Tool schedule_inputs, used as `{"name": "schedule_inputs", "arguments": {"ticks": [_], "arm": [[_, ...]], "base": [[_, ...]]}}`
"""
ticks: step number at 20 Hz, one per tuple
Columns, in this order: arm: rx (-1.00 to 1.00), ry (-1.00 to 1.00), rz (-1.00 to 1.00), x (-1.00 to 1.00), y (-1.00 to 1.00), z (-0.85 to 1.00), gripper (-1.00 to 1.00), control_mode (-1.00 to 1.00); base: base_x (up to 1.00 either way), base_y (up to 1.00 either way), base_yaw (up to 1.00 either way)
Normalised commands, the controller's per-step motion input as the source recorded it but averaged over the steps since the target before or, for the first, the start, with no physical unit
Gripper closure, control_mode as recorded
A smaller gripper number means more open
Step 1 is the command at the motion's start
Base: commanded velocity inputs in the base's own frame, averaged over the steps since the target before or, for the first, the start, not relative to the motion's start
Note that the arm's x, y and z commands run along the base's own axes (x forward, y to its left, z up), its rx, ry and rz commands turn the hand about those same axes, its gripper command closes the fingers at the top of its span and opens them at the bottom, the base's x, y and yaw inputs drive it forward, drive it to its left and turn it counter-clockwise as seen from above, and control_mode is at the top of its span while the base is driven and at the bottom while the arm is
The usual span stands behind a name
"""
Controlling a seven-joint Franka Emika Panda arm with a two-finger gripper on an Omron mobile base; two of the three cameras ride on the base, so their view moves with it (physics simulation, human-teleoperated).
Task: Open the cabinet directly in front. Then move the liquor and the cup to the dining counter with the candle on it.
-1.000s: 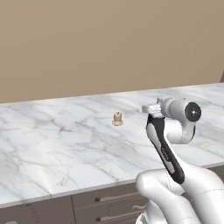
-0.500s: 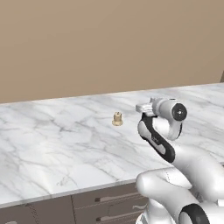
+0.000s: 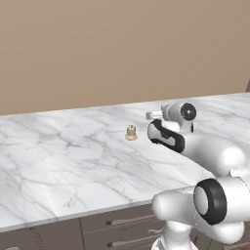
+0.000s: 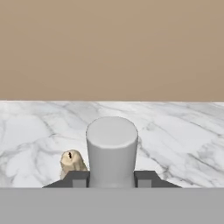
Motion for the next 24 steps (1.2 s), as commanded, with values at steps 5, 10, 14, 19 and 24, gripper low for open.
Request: {"name": "schedule_inputs", "arguments": {"ticks": [5, 10, 14, 19, 24], "arm": [[0.0, -0.01, 0.0, 0.07, 0.0, -0.45, 1.0, -1.0], [0.0, -0.06, 0.0, 0.05, 0.0, -0.4, 1.0, -1.0], [0.0, -0.04, 0.0, 0.25, 0.0, -0.16, 1.0, -1.0], [0.0, -0.01, 0.0, 0.29, 0.0, -0.11, 1.0, -1.0], [0.0, 0.0, 0.0, 0.25, 0.0, -0.13, 1.0, -1.0]], "base": [[0.0, 0.0, 0.0], [0.0, 0.0, 0.0], [0.0, 0.0, 0.0], [0.0, 0.0, 0.0], [0.0, 0.0, 0.0]]}}
